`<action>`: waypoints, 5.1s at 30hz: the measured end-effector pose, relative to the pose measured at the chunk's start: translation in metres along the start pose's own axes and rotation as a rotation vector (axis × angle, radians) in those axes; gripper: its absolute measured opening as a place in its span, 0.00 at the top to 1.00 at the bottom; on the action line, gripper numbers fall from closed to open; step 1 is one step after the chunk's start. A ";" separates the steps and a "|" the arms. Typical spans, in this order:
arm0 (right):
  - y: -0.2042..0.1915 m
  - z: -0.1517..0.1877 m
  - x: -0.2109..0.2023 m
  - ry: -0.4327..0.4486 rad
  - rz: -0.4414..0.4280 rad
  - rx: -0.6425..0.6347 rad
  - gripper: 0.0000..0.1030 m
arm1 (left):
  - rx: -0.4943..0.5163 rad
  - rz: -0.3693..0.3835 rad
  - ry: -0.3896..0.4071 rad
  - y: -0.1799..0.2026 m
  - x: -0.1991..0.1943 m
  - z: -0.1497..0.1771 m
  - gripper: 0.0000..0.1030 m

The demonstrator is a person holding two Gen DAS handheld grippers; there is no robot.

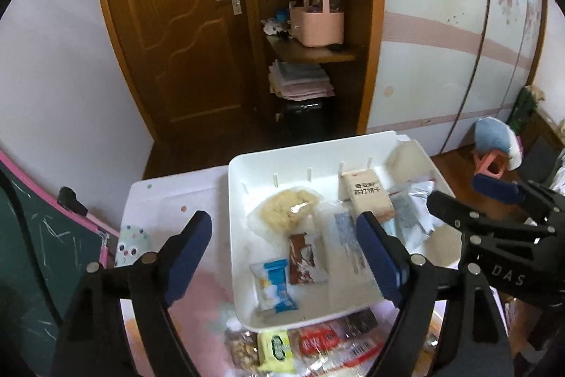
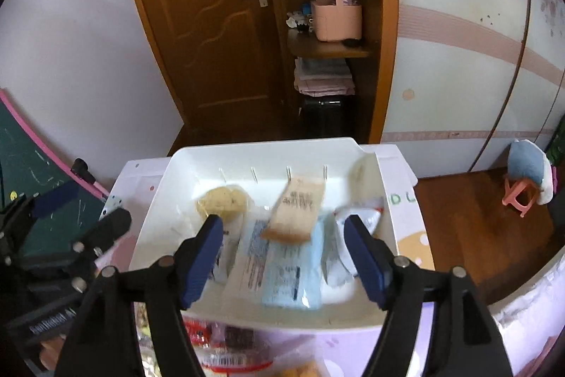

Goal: Organize snacks
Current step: 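Withdraw both tools from the basket toward the remaining snacks, then grasp the clear cracker bag with the left tool while the right tool grasps the orange cookie box, then carry both snacks over the white basket and open both tools to drop them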

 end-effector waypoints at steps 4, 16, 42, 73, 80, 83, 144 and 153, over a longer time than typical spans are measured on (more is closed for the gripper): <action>-0.005 0.016 -0.022 0.016 -0.015 -0.025 0.31 | 0.009 0.007 0.008 -0.003 -0.022 0.017 0.19; -0.015 0.062 -0.128 0.146 0.013 -0.059 0.31 | -0.031 0.061 0.093 -0.020 -0.123 0.056 0.18; -0.025 0.140 -0.181 0.171 0.053 -0.125 0.23 | -0.014 0.142 0.120 -0.009 -0.178 0.152 0.13; 0.027 0.192 -0.040 -0.154 -0.056 -0.044 0.23 | -0.063 0.095 -0.270 -0.024 -0.010 0.235 0.13; 0.025 0.183 0.000 -0.199 -0.066 -0.073 0.23 | -0.032 0.037 -0.300 -0.015 0.016 0.235 0.13; 0.028 0.178 0.016 -0.216 -0.074 -0.071 0.23 | -0.020 0.024 -0.309 -0.013 0.023 0.235 0.13; -0.023 0.163 -0.078 -0.021 -0.066 -0.139 0.22 | -0.032 0.061 -0.001 -0.005 -0.102 0.173 0.70; -0.018 0.105 -0.119 0.144 -0.036 -0.139 0.22 | -0.006 0.038 0.114 -0.009 -0.130 0.105 0.70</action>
Point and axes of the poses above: each gripper's, at about its wrist camera, not at the fingertips, and x roughly the way its jaws point, y to its right, z to its underside, the point moved 1 cm from there along x, roughly the way its jaws point, and after that the axes turned 5 degrees about -z, right-handed, at the moved point
